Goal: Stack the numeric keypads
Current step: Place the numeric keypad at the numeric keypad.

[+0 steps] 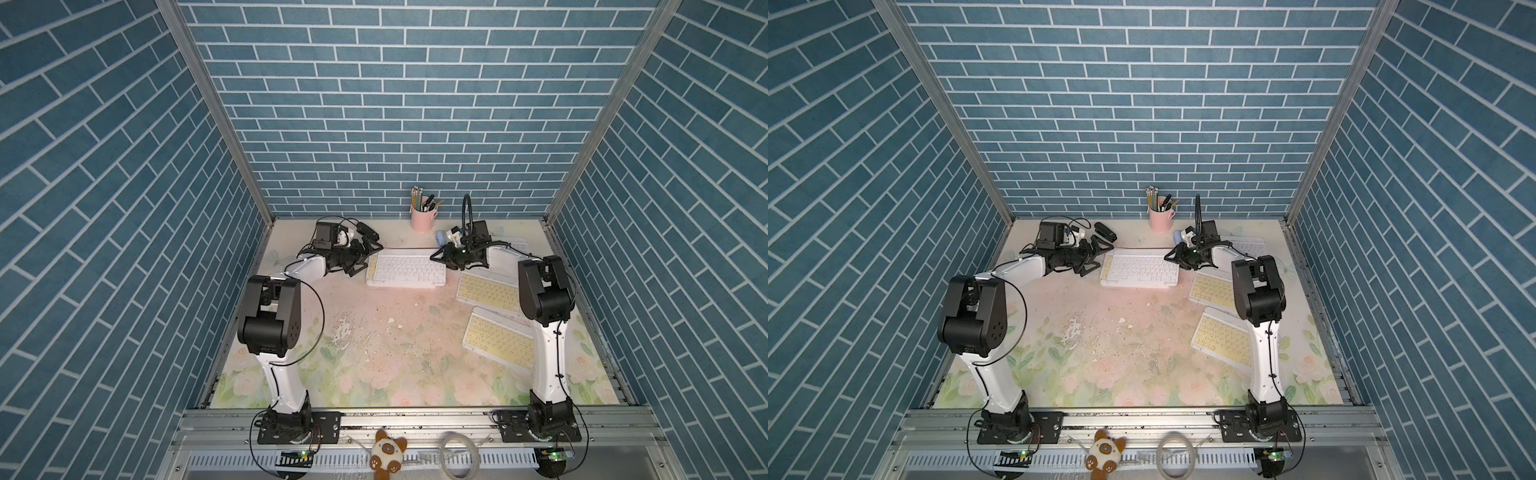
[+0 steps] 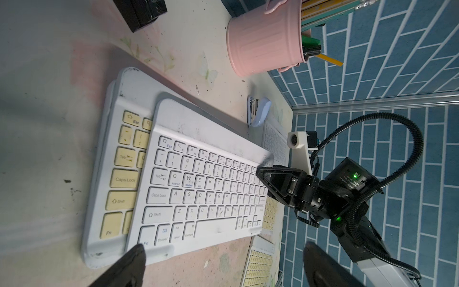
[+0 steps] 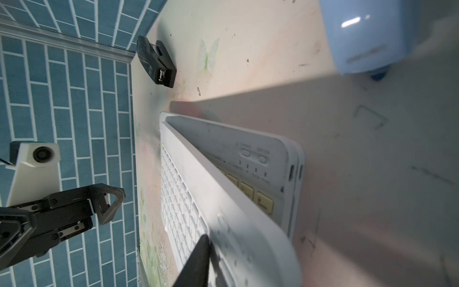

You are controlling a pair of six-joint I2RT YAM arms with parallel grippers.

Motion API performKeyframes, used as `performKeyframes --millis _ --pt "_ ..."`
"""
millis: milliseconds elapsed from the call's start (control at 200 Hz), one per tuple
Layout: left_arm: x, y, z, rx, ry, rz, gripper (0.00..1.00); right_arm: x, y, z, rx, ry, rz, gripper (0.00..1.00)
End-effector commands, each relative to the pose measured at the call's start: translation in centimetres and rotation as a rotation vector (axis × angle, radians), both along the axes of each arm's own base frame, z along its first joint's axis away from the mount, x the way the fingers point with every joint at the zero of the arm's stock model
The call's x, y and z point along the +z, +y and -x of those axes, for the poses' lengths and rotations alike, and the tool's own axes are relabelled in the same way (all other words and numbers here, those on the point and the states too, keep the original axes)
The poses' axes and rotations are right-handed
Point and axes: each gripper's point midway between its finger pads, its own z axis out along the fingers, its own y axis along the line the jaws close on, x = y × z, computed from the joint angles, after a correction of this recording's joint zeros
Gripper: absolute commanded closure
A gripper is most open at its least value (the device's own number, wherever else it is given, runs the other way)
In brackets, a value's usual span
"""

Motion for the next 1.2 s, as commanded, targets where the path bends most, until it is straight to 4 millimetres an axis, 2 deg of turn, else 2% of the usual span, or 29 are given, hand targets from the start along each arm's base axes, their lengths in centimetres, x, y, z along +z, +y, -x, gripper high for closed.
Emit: performKeyframes --millis 0,230,445,840,930,960,970,985,1055,1145,1190 --pt "-0.1 -0.5 0.0 -0.025 0.0 -0.005 0.0 -0.6 -0.9 0.2 0.029 -0.016 0.069 0.59" --pt "-0.1 -0.7 0.0 -0.032 0.0 -0.006 0.0 -0.4 -1.0 -0.4 0.008 -0.018 0.065 0.5" --pt "-0.1 -0.7 0.1 -0.035 0.002 -0.013 0.01 -0.2 -1.9 -1.2 -0.036 -0.021 0.115 0.45" --pt "0.2 -0.3 0.5 -0.037 0.011 -0.052 0.0 -0.1 -3.9 -0.9 -0.08 -0.004 0.237 0.36" --pt "0.1 0.2 0.8 -0.037 0.026 -0.095 0.0 0.2 -4.8 -0.6 -0.104 -0.005 0.277 0.29" --pt "0.0 0.4 0.9 -0.039 0.031 -0.114 0.0 -0.3 -5.0 -0.3 -0.108 0.005 0.29 0.25" --pt "0.0 0.4 1.0 -0.038 0.034 -0.12 0.0 0.8 -5.0 -0.4 -0.113 -0.016 0.286 0.24" --pt "-0.1 0.5 1.0 -0.04 0.035 -0.13 0.0 1.2 -5.1 -0.3 -0.116 -0.024 0.287 0.22" --pt "0.0 1.1 1.3 -0.033 0.034 -0.174 0.0 1.6 -5.6 0.1 -0.139 -0.024 0.309 0.11" --pt "-0.2 1.8 1.7 -0.021 0.035 -0.223 0.0 2.0 -5.7 0.8 -0.16 -0.015 0.303 0.07" --pt "-0.5 2.0 1.9 -0.019 0.041 -0.236 0.01 2.0 -5.5 1.2 -0.167 -0.014 0.294 0.02"
